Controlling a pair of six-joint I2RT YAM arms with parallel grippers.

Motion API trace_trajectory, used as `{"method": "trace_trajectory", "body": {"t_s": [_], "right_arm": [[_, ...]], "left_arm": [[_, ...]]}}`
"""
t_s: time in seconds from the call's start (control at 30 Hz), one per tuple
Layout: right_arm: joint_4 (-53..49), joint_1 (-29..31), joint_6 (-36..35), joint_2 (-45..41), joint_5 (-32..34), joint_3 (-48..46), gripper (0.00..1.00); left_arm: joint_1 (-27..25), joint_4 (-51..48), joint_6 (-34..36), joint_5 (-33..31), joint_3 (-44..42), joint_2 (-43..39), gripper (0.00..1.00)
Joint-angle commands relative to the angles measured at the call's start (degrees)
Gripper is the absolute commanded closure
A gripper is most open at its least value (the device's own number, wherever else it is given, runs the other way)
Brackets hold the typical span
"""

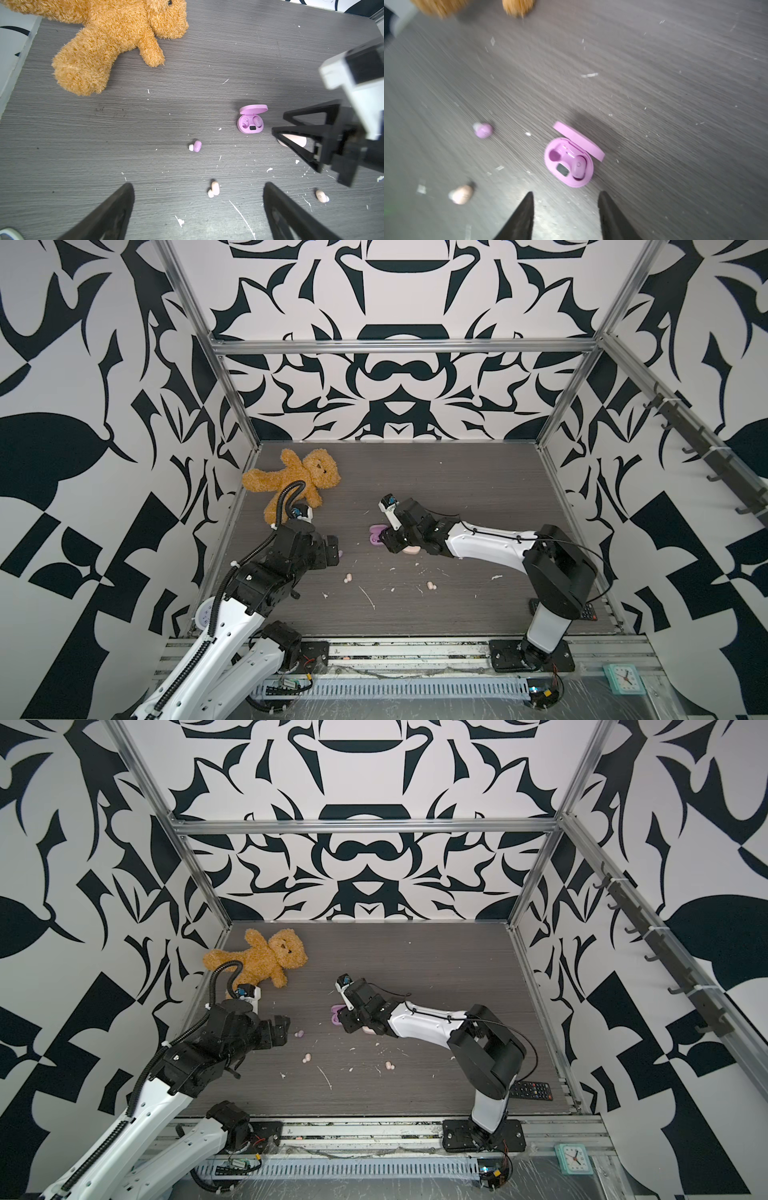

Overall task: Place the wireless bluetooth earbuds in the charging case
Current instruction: 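Open the right gripper to release the earbud in the slot, then move the open right gripper over the second lilac earbud near the left gripper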

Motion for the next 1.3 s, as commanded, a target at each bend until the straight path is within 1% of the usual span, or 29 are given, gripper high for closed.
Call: {"method": "trace_trajectory", "body": {"t_s": [0.0,0.1,0.17,0.23,0.27,0.3,0.4,0.47,0.57,0.67,0.77,1.03,1.27], "right_arm": [[1.9,0.3,8.0,-3.6,-3.1,-1.3,0.43],[2.1,1.6,13.3,-4.8,-3.5,-1.8,0.34],[0.8,2.9,16.3,-4.4,-4.3,-0.7,0.25],[-1.0,4.5,19.0,-3.4,-3.3,0.7,0.17],[-1.9,5.1,20.3,-2.6,-3.2,1.7,0.09],[-3.2,5.9,21.1,-1.9,-2.5,2.7,0.07],[-6.9,8.1,23.6,0.1,0.1,6.0,0.07],[-9.4,9.6,26.0,1.3,2.6,8.3,0.09],[-14.3,11.1,28.7,4.2,4.7,13.1,0.14],[-20.4,12.3,29.7,8.3,5.7,19.4,0.17],[-24.2,12.9,30.5,11.9,6.6,24.4,0.21],[-27.1,13.0,31.4,18.1,5.4,32.7,0.23],[-28.3,13.0,30.9,22.3,5.3,37.6,0.25]], "left_arm": [[-0.1,-0.5,0.1,-0.6,-0.6,-0.5,0.01],[-0.1,-1.0,-0.2,-2.5,-0.4,-1.4,0.01],[-0.1,-1.4,-0.4,-4.5,-0.2,-2.2,0.01],[-0.1,-1.7,-0.6,-5.8,-0.1,-2.9,0.01],[-0.1,-1.8,-0.8,-6.4,0.0,-3.2,0.01],[-0.1,-1.9,-0.9,-6.9,0.0,-3.5,0.01],[-0.1,-2.3,-1.1,-8.0,0.0,-4.3,0.01],[-0.1,-2.6,-1.4,-8.9,0.1,-4.7,0.01],[-0.1,-2.7,-1.6,-9.3,0.0,-5.4,0.01],[-0.1,-2.6,-1.7,-9.3,-0.2,-5.8,0.01],[-0.1,-2.6,-1.7,-9.1,0.0,-5.7,0.01],[-0.1,-2.5,-1.7,-9.0,-0.3,-6.1,0.01],[-0.1,-2.3,-1.7,-8.5,-0.3,-6.2,0.01]]}}
